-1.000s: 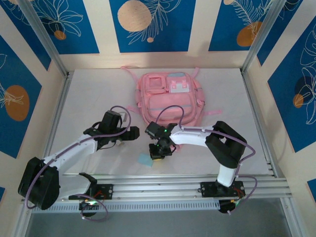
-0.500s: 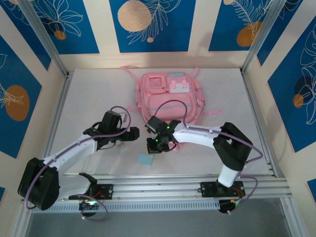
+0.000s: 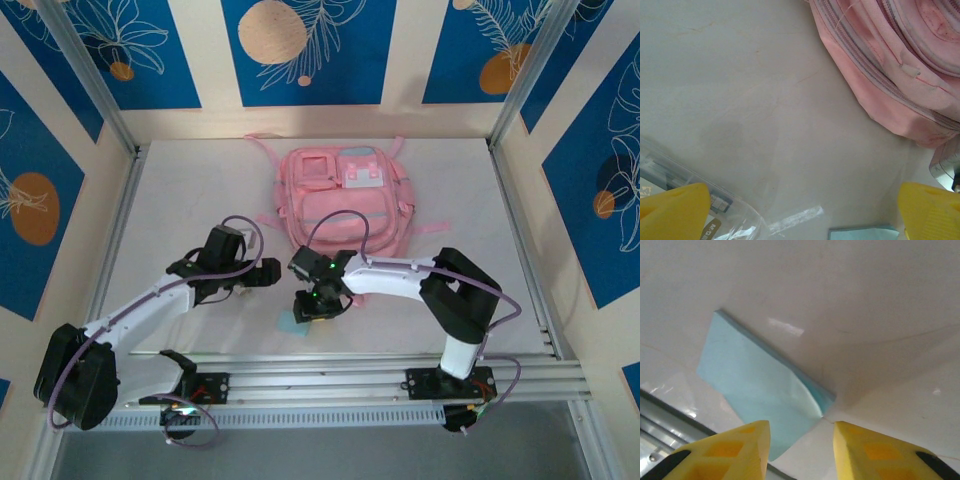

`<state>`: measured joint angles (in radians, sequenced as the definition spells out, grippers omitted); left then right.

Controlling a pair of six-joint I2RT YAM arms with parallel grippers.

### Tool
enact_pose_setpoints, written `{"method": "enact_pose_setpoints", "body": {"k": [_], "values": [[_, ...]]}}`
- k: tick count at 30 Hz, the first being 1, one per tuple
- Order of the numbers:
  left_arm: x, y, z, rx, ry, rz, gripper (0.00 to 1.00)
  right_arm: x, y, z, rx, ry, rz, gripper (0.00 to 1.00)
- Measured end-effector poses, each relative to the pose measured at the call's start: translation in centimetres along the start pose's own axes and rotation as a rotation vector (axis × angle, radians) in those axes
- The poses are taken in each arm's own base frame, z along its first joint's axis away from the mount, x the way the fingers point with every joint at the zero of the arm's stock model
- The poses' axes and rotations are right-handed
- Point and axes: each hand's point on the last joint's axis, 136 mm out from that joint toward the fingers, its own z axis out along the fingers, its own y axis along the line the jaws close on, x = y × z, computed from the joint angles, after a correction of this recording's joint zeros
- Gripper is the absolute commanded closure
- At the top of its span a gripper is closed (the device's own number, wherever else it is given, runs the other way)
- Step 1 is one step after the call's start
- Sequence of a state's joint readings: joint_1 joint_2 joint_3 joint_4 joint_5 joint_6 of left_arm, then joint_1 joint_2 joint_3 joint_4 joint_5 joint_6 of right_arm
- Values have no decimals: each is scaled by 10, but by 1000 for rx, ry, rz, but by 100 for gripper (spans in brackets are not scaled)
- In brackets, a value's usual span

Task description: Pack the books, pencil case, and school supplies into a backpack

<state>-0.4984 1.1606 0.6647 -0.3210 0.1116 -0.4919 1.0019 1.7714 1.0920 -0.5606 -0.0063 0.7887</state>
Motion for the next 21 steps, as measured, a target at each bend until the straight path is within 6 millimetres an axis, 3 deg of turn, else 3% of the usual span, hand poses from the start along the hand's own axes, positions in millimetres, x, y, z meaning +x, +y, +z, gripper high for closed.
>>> {"method": "enact_pose_setpoints", "body": {"k": [9, 13, 21], "values": [[-1, -1, -2, 4, -7, 1, 5, 0, -1, 3, 12, 4, -22, 66], [-2, -1, -1, 5, -9, 0, 5, 0, 4, 3, -5, 2, -47, 72], [-1, -1, -1, 5, -9, -6, 5, -3, 15, 2, -57, -7, -75, 75]]}}
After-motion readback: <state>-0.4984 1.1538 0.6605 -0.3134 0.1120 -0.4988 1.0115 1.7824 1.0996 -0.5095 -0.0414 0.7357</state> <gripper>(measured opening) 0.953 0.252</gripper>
